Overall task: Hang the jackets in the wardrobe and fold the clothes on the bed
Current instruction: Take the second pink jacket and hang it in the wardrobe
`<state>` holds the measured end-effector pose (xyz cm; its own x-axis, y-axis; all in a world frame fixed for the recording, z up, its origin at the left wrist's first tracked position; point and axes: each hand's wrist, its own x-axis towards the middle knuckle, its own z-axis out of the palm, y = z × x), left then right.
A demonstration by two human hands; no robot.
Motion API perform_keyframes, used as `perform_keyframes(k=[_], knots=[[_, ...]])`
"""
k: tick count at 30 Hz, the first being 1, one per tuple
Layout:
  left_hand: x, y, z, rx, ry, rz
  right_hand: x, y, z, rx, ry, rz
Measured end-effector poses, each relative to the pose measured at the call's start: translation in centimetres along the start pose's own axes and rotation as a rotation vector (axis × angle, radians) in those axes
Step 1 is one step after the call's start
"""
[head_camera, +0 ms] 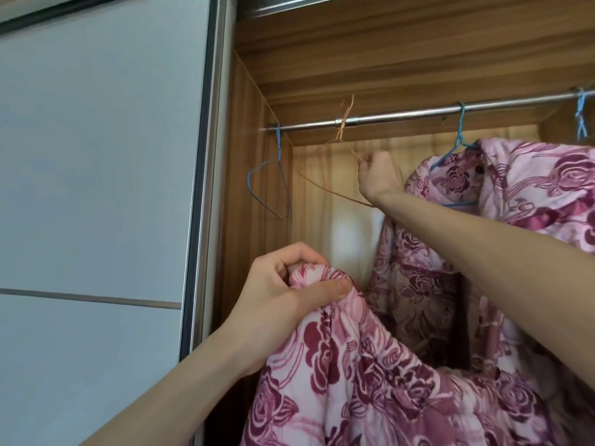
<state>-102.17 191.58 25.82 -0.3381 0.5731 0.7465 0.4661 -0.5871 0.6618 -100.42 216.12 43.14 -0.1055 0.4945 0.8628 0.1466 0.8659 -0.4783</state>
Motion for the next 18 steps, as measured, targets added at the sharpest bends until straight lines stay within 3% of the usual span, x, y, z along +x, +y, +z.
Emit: perform_keyframes(k=[7, 9, 12, 14, 18], knots=[[-0.5, -0.2, 0.0, 0.012, 0.057, -0.002, -3.4, 1.6, -1.9, -0.001, 0.073, -0.077], [-0.8, -0.3, 0.0, -0.003, 0.070, -0.006, -5.5, 3.3, -1.5, 0.152, -0.005, -0.027], [-1.1, -0.3, 0.3, -0.002, 0.062, -0.016, -8.1, 5.0, -1.4, 0.508, -0.273, 0.244], [-1.4, -0.1, 0.6, 0.001, 0.038, -0.028, -9.3, 5.5, -1.5, 0.567, -0.359, 0.346], [-2.3, -0.1, 0.5, 0.015, -0.001, -0.033, -11.4, 6.2, -1.5, 0.507, -0.319, 0.220]])
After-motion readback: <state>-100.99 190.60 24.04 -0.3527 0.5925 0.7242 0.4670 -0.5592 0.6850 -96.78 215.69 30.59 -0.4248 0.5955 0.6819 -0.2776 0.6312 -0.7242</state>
